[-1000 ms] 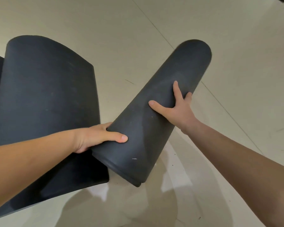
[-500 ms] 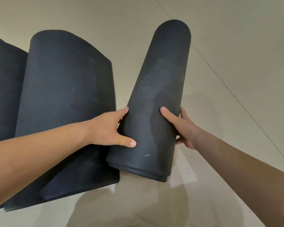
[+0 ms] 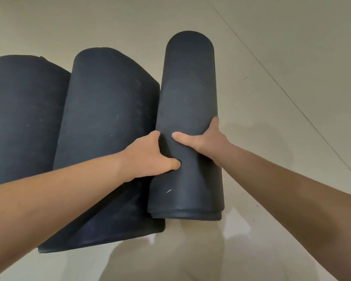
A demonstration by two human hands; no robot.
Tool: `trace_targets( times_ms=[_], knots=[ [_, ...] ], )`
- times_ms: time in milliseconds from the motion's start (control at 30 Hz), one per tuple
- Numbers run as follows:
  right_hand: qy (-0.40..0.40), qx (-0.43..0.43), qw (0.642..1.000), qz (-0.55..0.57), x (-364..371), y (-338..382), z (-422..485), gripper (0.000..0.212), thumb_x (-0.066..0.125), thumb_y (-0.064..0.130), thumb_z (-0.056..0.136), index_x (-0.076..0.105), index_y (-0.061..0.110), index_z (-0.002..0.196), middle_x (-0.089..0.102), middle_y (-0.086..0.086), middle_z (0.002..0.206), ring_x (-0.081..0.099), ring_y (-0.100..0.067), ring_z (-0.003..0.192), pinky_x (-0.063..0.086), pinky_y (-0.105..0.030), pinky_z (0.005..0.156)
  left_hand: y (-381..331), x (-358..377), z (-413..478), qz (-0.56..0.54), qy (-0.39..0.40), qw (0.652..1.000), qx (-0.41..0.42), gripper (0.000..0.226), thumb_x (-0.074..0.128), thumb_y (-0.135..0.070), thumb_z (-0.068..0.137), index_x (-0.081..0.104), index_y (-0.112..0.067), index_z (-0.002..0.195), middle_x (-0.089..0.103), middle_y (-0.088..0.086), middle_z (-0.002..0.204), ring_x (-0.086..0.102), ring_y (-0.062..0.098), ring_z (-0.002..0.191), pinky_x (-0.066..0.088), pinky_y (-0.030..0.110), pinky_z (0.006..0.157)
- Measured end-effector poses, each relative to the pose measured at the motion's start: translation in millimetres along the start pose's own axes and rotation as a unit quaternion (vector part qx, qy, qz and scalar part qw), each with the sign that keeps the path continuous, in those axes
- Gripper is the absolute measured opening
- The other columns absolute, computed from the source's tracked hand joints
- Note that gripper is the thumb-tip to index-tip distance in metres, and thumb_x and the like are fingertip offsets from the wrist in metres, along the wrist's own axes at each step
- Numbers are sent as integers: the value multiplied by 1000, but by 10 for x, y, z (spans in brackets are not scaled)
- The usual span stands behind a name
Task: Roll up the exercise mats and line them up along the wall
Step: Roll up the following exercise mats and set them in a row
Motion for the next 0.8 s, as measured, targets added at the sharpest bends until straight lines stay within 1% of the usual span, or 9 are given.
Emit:
trace_targets(
  times_ms=[100,233,300,367,433,567,667,700,800],
  knots=[
    [7,-14,1000,-21,-27,36,-53,151,80,94,44,2,47,165,32,-3,165,44,-36,145,44,-57,117,-133,68,-31,163,-52,982,80,86,72,-76,76,46,-25,141,55,1,130,61,23,114,55,39,97],
    [55,6,991,120,-274,-356,-131,86,61,84,86,24,59,160,48,9,156,58,-26,130,51,-58,108,-227,230,-12,301,-45,951,51,126,54,-97,74,29,-5,157,48,12,147,59,32,125,53,38,87],
    [124,60,975,172,-239,-643,-180,82,58,87,84,36,57,157,56,13,149,64,-24,124,53,-58,107,-294,235,-15,300,-56,951,51,127,51,-100,71,37,-3,151,52,10,139,59,29,120,49,36,81],
    [187,96,950,229,-124,-839,-231,87,60,95,75,53,50,149,66,10,146,68,-22,128,51,-53,112,-335,238,-9,284,-61,956,42,123,52,-101,70,43,-2,143,52,5,124,56,26,110,45,35,78],
    [207,98,941,251,-29,-889,-263,83,59,92,79,59,43,146,71,9,140,69,-18,128,48,-48,116,-337,253,-12,271,-60,960,34,125,55,-101,68,42,-1,142,49,3,116,53,25,106,44,34,78],
    [175,74,958,215,-48,-745,-295,88,68,94,71,51,54,147,70,17,139,69,-18,128,51,-52,111,-177,198,48,169,-54,984,3,124,62,-102,58,44,-9,138,60,-4,122,62,24,109,51,35,79],
    [129,64,979,145,-154,-601,-372,90,73,90,68,41,62,147,69,21,135,70,-19,119,56,-55,102,9,190,38,9,-12,999,-33,126,70,-100,52,42,-16,143,59,-10,132,62,17,115,57,36,92],
    [124,56,983,120,-189,-551,-403,93,75,89,68,37,64,149,67,21,136,69,-19,118,55,-56,102,55,202,22,-52,7,998,-48,123,72,-97,55,42,-18,143,60,-12,132,62,13,114,58,35,90],
    [119,34,990,73,-213,-440,-466,95,74,87,71,29,64,151,61,23,139,64,-16,119,52,-57,101,66,124,-2,-126,53,988,-69,87,70,-86,75,52,-25,134,61,-17,118,62,7,106,60,36,83]
  ],
)
Point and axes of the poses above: each hand's wrist, its own z-axis towards the middle knuckle, its own x-axis out of the palm, y = z × x, the point moved 3 cm from there along z, towards the middle knuckle
